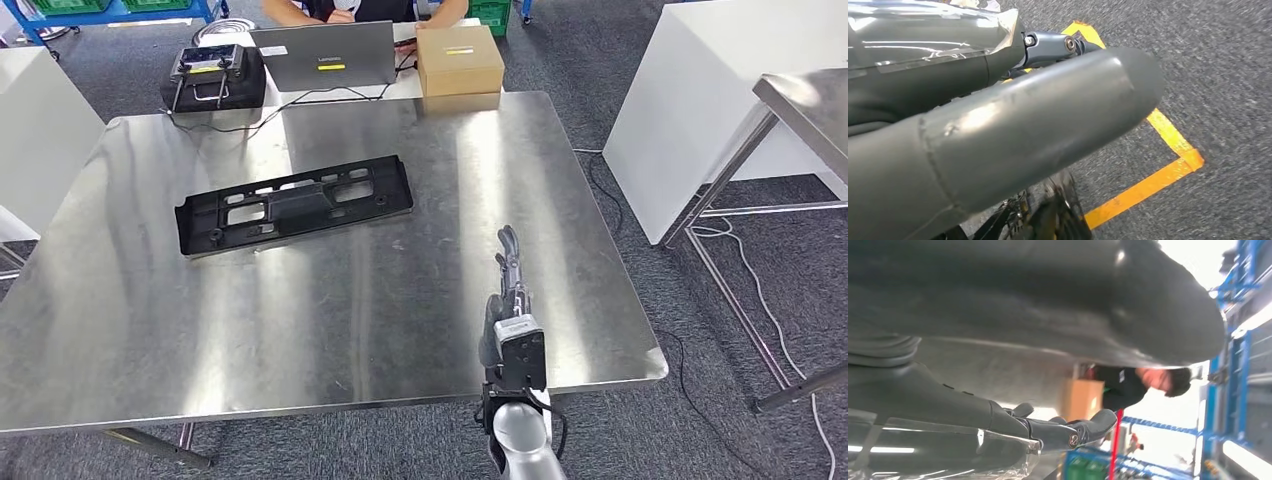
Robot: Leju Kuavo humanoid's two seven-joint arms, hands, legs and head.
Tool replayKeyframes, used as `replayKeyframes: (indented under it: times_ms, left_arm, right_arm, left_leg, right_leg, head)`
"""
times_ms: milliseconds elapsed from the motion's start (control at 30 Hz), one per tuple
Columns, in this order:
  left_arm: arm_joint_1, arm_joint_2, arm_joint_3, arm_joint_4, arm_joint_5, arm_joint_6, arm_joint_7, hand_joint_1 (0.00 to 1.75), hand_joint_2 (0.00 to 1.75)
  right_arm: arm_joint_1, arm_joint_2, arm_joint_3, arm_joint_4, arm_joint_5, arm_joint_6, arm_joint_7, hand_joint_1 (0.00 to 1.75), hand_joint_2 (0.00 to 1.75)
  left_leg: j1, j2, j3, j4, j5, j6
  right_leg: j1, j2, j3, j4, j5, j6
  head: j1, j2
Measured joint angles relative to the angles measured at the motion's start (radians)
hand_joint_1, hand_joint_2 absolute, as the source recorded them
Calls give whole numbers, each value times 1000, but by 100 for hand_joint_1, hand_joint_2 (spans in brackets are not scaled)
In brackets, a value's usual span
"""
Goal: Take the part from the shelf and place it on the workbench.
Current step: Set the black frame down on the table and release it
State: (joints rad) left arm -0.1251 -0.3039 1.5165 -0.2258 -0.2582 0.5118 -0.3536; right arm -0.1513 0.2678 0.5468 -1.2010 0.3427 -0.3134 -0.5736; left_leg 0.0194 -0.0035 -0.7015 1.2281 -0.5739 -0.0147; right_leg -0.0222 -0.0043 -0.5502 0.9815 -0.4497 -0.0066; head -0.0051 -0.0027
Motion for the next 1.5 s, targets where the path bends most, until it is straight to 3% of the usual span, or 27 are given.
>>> replayKeyframes:
  times_ms: [33,67,100,200,267,333,367,433,500,567,600,667,733,800,867,933,1000,1033,1067,1100,1167,1233,1267,1333,1400,1433,1500]
  left_arm:
    - [1,2,-1,0,1,-7,0,0,0]
    - [3,4,-2,0,3,-12,0,0,0]
    - [4,6,-4,0,4,-16,0,0,0]
    - [3,11,-12,0,5,-22,0,0,0]
    - [2,13,-17,0,5,-24,0,0,0]
    - [3,15,-21,0,5,-25,0,0,0]
    - [3,15,-22,0,4,-26,0,0,0]
    - [2,16,-24,0,3,-26,2,0,0]
    - [2,16,-24,0,1,-21,4,0,0]
    - [2,16,-24,0,0,-14,7,0,0]
    - [2,16,-24,1,-1,-11,7,0,0]
    - [2,16,-26,1,-1,-8,7,0,0]
    - [2,15,-29,3,-1,-5,7,0,0]
    - [2,14,-32,4,-1,-4,7,0,0]
    - [3,14,-34,5,-2,-2,7,0,0]
    - [5,14,-38,6,-2,-1,8,0,0]
    - [5,15,-43,6,-3,0,9,0,0]
    - [5,15,-45,6,-4,0,11,0,0]
    - [5,16,-46,6,-5,1,11,0,0]
    - [5,16,-47,6,-6,1,12,0,0]
    - [4,16,-48,6,-9,2,12,0,0]
    - [3,17,-49,7,-12,-2,13,0,0]
    - [2,17,-49,7,-13,-4,13,0,0]
    - [3,18,-49,7,-13,-15,13,0,0]
    - [4,18,-50,7,-13,-29,13,0,0]
    - [4,19,-52,7,-13,-35,13,0,0]
    - [4,21,-57,7,-13,-44,13,0,0]
  right_arm:
    - [7,-8,-8,5,-5,-10,-7,0,0]
    - [14,-15,-16,10,-8,-20,-13,0,0]
    - [21,-23,-23,13,-11,-28,-18,0,0]
    - [39,-38,-41,14,-13,-45,-26,0,0]
    - [47,-44,-49,13,-12,-55,-27,0,0]
    - [57,-50,-56,11,-11,-62,-27,0,0]
    - [61,-54,-60,10,-10,-64,-27,0,0]
    - [68,-61,-68,8,-11,-68,-27,0,0]
    - [75,-68,-75,8,-11,-69,-26,0,0]
    - [81,-74,-80,8,-11,-69,-26,0,0]
    - [83,-76,-82,8,-11,-69,-26,0,0]
    - [83,-78,-83,8,-11,-69,-26,0,0]
    - [82,-78,-84,8,-11,-68,-26,0,0]
    - [82,-78,-85,8,-11,-66,-27,0,0]
    - [81,-79,-85,8,-12,-63,-27,0,0]
    - [80,-79,-86,9,-13,-60,-27,0,0]
    - [80,-80,-88,13,-16,-59,-27,0,0]
    - [81,-80,-88,15,-17,-59,-27,0,0]
    - [82,-81,-89,17,-17,-59,-27,0,0]
    - [84,-82,-90,18,-18,-59,-27,0,0]
    - [87,-83,-91,20,-18,-58,-27,0,0]
    - [87,-83,-93,20,-18,-58,-28,0,0]
    - [87,-83,-94,20,-18,-58,-27,0,0]
    - [88,-84,-95,20,-18,-58,-27,0,0]
    - [91,-87,-97,20,-17,-59,-25,0,0]
    - [93,-89,-99,20,-17,-60,-24,0,0]
    - [98,-94,-101,19,-16,-63,-22,0,0]
  left_leg:
    - [1,0,-2,37,-16,-3]
    - [1,0,15,39,-12,-3]
    - [2,0,51,3,6,-3]
    - [0,0,191,-191,56,8]
    - [-6,-2,216,-238,58,20]
    - [-8,0,204,-241,72,36]
    - [-8,2,196,-245,82,46]
    - [-6,7,175,-250,106,62]
    - [-9,8,148,-250,128,69]
    - [-11,10,119,-248,150,68]
    - [-11,11,106,-247,160,66]
    - [-13,10,84,-246,179,60]
    - [-15,9,72,-244,197,49]
    - [-15,8,68,-246,214,36]
    - [-10,6,59,-240,209,23]
    - [-7,2,35,-178,130,11]
    - [-6,1,6,-52,24,1]
    - [-5,1,-2,7,0,-3]
    - [-4,1,1,41,0,-5]
    - [-2,1,21,42,20,-6]
    - [3,1,114,-65,64,-6]
    - [2,-1,203,-194,64,1]
    - [-1,-3,220,-226,56,6]
    - [-7,-3,213,-235,61,25]
    - [-8,3,192,-240,83,50]
    - [-8,5,177,-243,96,61]
    - [-9,8,145,-243,122,71]
  right_leg:
    - [2,-1,-10,1,7,0]
    - [2,-2,-19,2,13,3]
    - [3,-2,-27,3,19,5]
    - [6,-2,-43,7,35,19]
    - [9,-1,-47,8,46,32]
    - [9,-1,-51,7,55,46]
    - [9,0,-61,18,44,49]
    - [8,2,-93,88,-22,41]
    - [7,2,-130,219,-107,36]
    - [6,2,-128,297,-131,48]
    - [6,2,-99,277,-115,57]
    - [7,3,5,148,-82,66]
    - [12,4,94,11,-78,56]
    - [18,5,110,-32,-81,41]
    - [10,3,94,-31,-64,21]
    - [2,0,72,-33,-40,-1]
    - [5,-3,49,-31,-17,-9]
    - [6,-4,37,-30,-6,-8]
    - [6,-5,24,-27,5,-6]
    - [6,-5,9,-23,14,-2]
    - [5,-5,-18,-10,26,5]
    - [8,-6,-37,5,35,17]
    - [10,-6,-42,10,41,24]
    - [13,-6,-49,9,56,41]
    - [12,-4,-68,30,37,46]
    - [11,-2,-85,66,2,43]
    - [8,-1,-125,188,-92,34]
  head:
    - [0,0]
    - [0,0]
    - [0,0]
    - [1,0]
    - [2,0]
    - [3,0]
    - [3,0]
    - [8,0]
    - [11,0]
    - [11,0]
    - [11,0]
    - [11,0]
    - [9,0]
    - [5,0]
    - [2,0]
    - [-2,0]
    - [-4,0]
    - [-4,0]
    - [-4,0]
    - [-4,0]
    - [-5,0]
    - [-5,0]
    - [-5,0]
    - [-3,0]
    - [-1,0]
    - [1,0]
    - [5,0]
